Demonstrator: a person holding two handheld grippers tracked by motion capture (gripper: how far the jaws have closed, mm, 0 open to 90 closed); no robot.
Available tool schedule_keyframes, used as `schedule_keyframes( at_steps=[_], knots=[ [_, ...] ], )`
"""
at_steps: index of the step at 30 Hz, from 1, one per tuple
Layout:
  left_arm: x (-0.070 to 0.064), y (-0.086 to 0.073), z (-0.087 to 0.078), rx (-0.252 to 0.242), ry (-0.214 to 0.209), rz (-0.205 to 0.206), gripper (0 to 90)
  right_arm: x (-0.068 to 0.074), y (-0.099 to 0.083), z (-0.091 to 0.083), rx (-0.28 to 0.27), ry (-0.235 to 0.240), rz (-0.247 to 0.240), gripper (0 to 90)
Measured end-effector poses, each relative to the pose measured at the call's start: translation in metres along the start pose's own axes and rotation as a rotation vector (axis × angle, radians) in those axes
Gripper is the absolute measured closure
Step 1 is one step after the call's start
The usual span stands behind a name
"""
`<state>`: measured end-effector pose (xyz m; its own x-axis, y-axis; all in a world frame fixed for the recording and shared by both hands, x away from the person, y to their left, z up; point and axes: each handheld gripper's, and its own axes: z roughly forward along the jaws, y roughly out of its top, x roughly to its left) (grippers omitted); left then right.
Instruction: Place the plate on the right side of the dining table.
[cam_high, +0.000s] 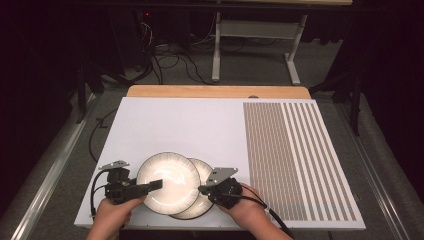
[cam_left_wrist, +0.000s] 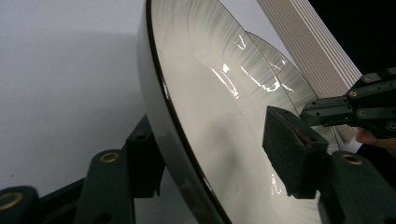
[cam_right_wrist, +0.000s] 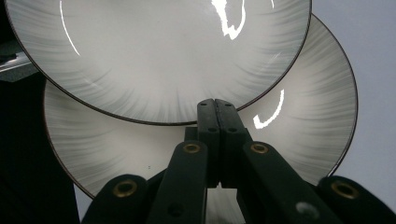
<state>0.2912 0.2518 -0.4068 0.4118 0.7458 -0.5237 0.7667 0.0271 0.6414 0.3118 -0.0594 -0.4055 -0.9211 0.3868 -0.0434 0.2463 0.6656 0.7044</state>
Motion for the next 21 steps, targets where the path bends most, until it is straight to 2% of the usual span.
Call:
schedule_keyframes(
  at_steps=[5,9,21],
  knots=[
    [0.0051,-0.0006,-0.0026,-0.007,-0.005,-0.055,54.4,0.0001,0.0000,0.0000,-0.002,-0.001,0.003,90.0],
    [0.0048,-0.0006,-0.0038,-0.009,0.020,-0.047,63.6,0.0002,0.0000,0.0002,0.002,-0.006,0.007,90.0],
    [0.0051,0.0017,-0.0061,-0.021,-0.003,-0.076,68.8,0.0016,-0.0003,0.0007,0.005,-0.003,0.000,90.0]
  ],
)
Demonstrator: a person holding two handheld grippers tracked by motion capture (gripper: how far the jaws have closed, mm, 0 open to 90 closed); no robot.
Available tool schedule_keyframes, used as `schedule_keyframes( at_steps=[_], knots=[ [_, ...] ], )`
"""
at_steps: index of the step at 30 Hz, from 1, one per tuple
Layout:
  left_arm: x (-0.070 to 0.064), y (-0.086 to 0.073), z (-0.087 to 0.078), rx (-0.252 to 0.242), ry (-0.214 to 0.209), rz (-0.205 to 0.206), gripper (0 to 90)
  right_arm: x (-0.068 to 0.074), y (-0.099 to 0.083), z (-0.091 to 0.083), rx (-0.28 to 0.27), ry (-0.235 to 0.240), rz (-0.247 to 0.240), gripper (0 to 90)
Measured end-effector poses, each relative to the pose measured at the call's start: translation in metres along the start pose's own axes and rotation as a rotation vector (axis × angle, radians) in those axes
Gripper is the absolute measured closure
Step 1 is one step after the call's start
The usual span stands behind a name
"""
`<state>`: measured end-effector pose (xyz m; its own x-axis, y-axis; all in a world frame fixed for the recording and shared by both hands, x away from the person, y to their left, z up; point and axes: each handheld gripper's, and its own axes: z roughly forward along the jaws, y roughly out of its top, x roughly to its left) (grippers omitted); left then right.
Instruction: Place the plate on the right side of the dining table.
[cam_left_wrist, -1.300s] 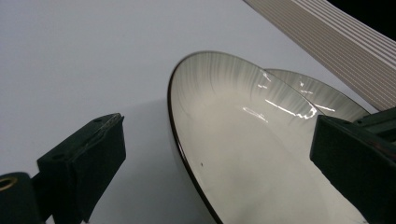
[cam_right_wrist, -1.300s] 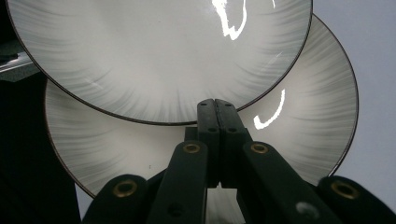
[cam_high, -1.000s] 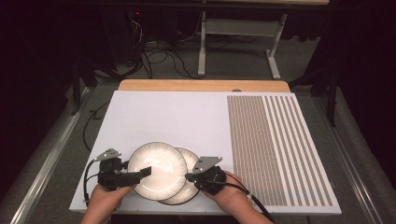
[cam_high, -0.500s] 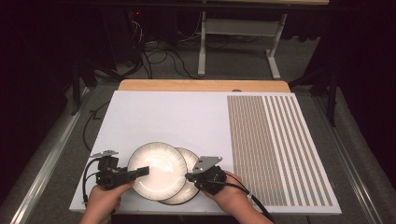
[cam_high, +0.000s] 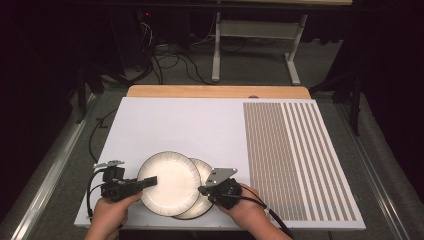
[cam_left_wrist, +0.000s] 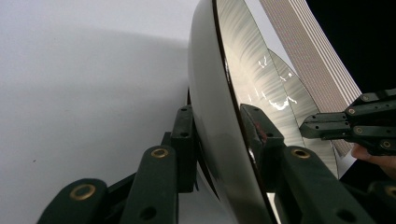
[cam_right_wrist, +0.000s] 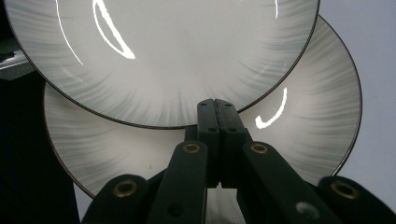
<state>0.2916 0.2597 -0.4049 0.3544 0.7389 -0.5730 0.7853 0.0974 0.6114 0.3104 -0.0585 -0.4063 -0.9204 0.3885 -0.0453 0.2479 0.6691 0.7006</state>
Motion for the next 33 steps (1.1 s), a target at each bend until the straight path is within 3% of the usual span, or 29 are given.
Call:
schedule_keyframes(
  at_steps=[4,11,20,22,26,33],
  knots=[
    [0.002,0.000,0.001,-0.002,-0.011,-0.021,69.7,0.000,0.000,0.000,-0.001,-0.003,0.000,90.0],
    [0.001,0.001,-0.002,-0.032,-0.028,-0.023,72.1,0.000,0.000,-0.001,-0.009,-0.002,0.004,90.0],
    [-0.002,0.000,-0.006,-0.071,-0.061,-0.020,75.0,-0.004,-0.002,-0.021,-0.093,-0.019,0.047,90.0],
    [-0.002,0.000,-0.006,-0.076,-0.067,-0.020,75.5,-0.007,-0.003,-0.026,-0.109,-0.017,0.058,86.6],
    [-0.005,0.000,-0.008,-0.091,-0.069,-0.005,75.9,-0.011,-0.007,-0.031,-0.119,-0.029,0.078,80.4],
    [-0.014,0.001,-0.010,-0.120,-0.060,0.074,76.8,-0.018,-0.012,-0.040,-0.140,-0.056,0.095,65.4]
  ],
)
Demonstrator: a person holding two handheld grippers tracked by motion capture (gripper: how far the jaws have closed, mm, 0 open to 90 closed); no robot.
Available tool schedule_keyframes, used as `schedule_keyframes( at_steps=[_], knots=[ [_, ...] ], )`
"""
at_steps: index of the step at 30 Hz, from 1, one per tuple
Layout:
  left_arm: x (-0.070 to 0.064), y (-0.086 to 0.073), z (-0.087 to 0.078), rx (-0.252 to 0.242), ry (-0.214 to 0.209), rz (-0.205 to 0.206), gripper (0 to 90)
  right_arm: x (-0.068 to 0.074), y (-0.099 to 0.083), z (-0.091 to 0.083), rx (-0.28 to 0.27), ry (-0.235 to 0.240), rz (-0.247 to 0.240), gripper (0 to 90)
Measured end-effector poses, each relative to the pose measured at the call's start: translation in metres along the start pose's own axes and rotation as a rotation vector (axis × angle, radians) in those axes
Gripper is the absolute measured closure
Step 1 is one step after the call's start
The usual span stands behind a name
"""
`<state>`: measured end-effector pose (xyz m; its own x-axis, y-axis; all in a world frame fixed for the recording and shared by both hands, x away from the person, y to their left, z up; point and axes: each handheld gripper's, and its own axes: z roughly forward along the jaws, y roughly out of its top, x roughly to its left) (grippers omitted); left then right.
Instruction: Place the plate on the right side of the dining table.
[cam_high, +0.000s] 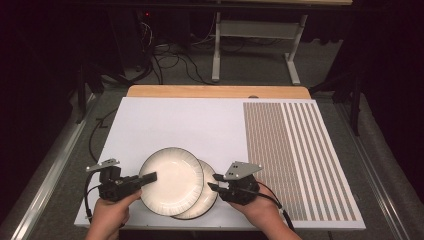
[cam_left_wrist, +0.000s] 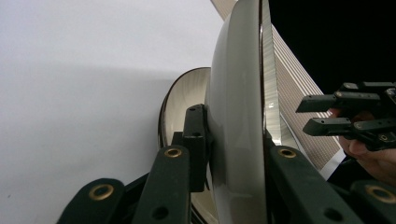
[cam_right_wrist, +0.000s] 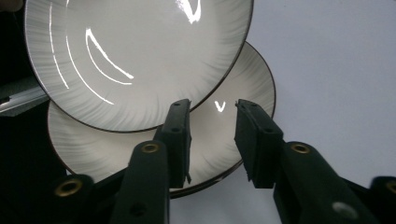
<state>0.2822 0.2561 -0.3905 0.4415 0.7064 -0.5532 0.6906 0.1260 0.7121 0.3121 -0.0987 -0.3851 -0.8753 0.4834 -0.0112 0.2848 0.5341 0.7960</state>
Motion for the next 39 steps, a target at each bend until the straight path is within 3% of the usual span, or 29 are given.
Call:
schedule_keyframes(
  at_steps=[14,21,27,39],
  knots=[
    [-0.016,0.001,-0.001,-0.055,0.043,0.172,77.3,-0.014,-0.006,-0.030,-0.073,-0.069,0.027,47.7],
    [-0.022,0.001,-0.001,-0.068,0.070,0.220,77.3,-0.026,-0.010,-0.049,-0.121,-0.111,0.066,37.5],
    [-0.031,0.001,0.000,-0.077,0.089,0.305,77.3,-0.039,-0.016,-0.068,-0.159,-0.152,0.097,29.3],
    [-0.040,-0.001,0.001,-0.090,0.103,0.371,77.2,-0.054,-0.033,-0.101,-0.220,-0.244,0.149,13.0]
  ],
)
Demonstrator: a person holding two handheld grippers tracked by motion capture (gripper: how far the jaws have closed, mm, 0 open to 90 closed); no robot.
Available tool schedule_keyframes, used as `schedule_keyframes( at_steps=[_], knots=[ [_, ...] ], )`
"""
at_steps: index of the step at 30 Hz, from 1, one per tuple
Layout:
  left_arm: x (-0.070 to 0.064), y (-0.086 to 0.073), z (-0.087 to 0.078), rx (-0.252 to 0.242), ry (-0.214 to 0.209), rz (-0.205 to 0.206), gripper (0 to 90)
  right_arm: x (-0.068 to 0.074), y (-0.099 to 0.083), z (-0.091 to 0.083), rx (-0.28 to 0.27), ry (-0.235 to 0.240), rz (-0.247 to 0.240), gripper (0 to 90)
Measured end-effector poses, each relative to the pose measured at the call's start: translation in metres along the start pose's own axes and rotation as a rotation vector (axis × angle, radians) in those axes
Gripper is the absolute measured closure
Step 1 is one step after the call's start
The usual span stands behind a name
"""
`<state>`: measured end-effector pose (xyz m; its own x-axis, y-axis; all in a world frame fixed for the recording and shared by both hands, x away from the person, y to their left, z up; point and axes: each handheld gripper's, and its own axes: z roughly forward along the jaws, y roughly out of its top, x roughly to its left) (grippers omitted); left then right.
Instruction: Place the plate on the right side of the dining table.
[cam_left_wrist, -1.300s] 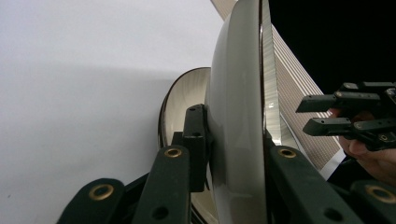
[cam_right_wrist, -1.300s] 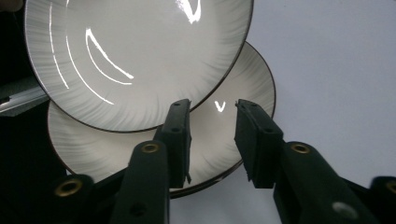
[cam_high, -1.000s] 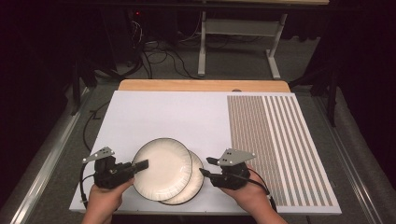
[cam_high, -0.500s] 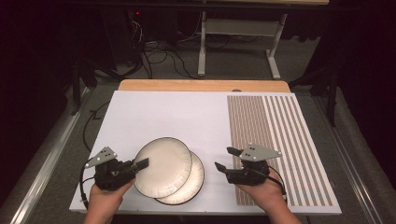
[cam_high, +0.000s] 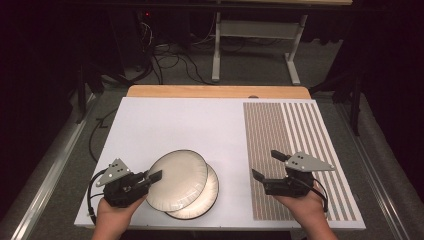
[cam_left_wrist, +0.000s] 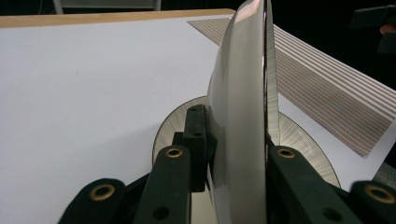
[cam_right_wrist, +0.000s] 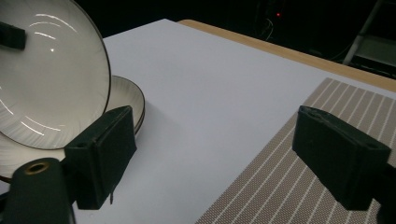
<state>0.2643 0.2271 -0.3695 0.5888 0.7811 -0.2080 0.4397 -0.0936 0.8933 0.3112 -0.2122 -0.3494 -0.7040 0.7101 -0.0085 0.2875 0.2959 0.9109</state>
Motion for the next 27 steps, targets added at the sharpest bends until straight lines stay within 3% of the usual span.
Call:
schedule_keyframes(
  at_steps=[6,9,16,27],
  knots=[
    [-0.003,0.001,-0.001,-0.003,0.003,0.030,77.2,-0.008,-0.005,-0.012,-0.031,-0.049,0.018,0.8],
    [-0.004,0.001,-0.001,-0.003,0.004,0.046,77.2,-0.012,-0.007,-0.018,-0.051,-0.079,0.017,0.7],
    [-0.008,0.003,-0.002,-0.001,0.005,0.092,77.1,-0.018,-0.014,-0.025,-0.038,-0.103,0.037,0.7],
    [-0.014,0.004,-0.003,0.003,0.013,0.146,76.9,-0.020,-0.016,-0.029,-0.044,-0.118,0.057,0.7]
  ],
)
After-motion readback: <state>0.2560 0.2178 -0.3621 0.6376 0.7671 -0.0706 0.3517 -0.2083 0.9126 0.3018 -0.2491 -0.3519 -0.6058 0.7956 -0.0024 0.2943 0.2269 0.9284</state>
